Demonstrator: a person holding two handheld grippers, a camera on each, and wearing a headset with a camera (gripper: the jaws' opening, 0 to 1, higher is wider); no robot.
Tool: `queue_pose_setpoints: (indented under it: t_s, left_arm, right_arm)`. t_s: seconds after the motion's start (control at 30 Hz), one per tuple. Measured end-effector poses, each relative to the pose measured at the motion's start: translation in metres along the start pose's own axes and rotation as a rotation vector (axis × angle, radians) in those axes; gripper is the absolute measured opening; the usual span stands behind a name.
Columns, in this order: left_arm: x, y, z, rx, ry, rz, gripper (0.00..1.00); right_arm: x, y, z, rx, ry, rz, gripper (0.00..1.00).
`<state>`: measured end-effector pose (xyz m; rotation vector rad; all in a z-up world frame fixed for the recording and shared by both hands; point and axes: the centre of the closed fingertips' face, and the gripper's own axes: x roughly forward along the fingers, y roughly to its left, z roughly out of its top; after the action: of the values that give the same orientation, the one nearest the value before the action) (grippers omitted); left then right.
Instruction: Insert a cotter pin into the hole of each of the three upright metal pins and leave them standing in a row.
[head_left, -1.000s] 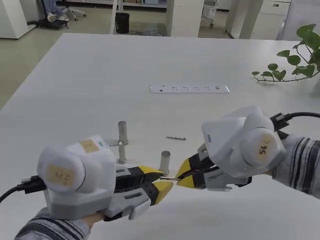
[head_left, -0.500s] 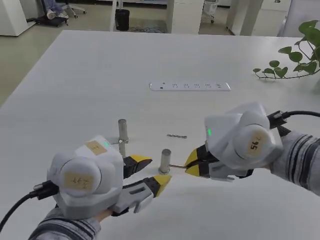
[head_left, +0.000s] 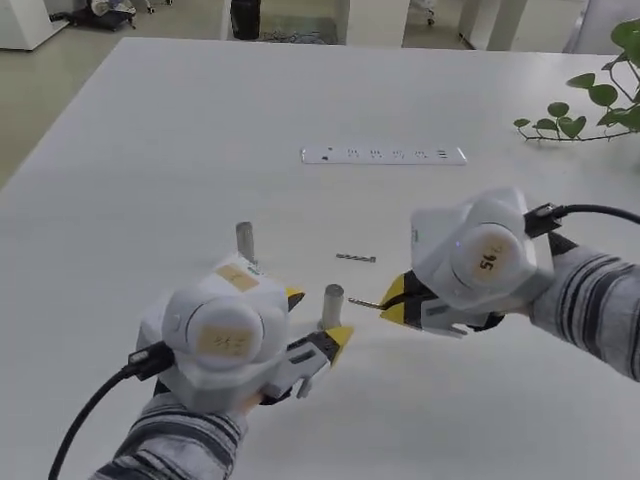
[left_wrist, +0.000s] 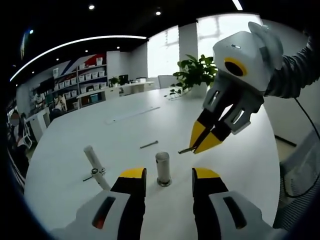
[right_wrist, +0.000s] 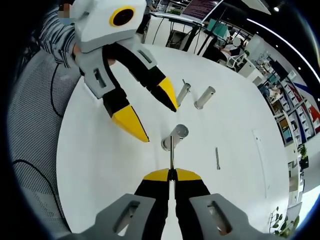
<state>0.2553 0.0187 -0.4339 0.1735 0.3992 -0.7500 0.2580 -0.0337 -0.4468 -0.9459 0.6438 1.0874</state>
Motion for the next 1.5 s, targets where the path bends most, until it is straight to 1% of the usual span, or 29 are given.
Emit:
queue_pose_setpoints:
  t_s: [0.13, 0.23, 0.4, 0.6, 0.77, 0.87, 1.07, 1.2, 1.4, 1.5]
  left_arm:
    - [0.009, 0.004, -0.005, -0.011, 0.011, 0.025, 0.33]
    - [0.016, 0.007, -0.01, -0.021, 0.029, 0.051, 0.32]
    - [0.026, 0.009, -0.012, -0.045, 0.029, 0.062, 0.28]
    - [0.036, 0.011, -0.017, -0.078, 0.043, 0.082, 0.23]
    - [0.04, 0.01, -0.022, -0.091, 0.054, 0.089, 0.2]
    - [0.042, 0.009, -0.024, -0.106, 0.056, 0.085, 0.17]
    - [0.045, 0.009, -0.026, -0.108, 0.062, 0.088, 0.11]
    - [0.046, 0.01, -0.027, -0.108, 0.062, 0.091, 0.1]
    - [0.046, 0.01, -0.028, -0.11, 0.056, 0.095, 0.1]
    - [0.046, 0.01, -0.028, -0.097, 0.05, 0.1, 0.1]
  right_arm:
    - [0.004, -0.005, -0.003, 0.013, 0.008, -0.011, 0.0]
    - [0.008, -0.008, -0.004, 0.016, 0.014, -0.012, 0.0]
    - [0.014, -0.009, -0.007, 0.02, 0.025, -0.008, 0.0]
    - [0.018, -0.009, -0.007, 0.012, 0.029, -0.007, 0.0]
    - [0.02, -0.008, -0.006, 0.008, 0.027, 0.0, 0.0]
    - [0.02, -0.008, -0.006, 0.001, 0.03, -0.002, 0.0]
    - [0.019, -0.008, -0.005, -0.005, 0.029, 0.001, 0.0]
    - [0.017, -0.009, -0.002, -0.007, 0.023, 0.004, 0.0]
    - [0.016, -0.009, 0.0, -0.026, 0.031, 0.002, 0.0]
    - [0.016, -0.01, 0.001, -0.034, 0.034, 0.002, 0.0]
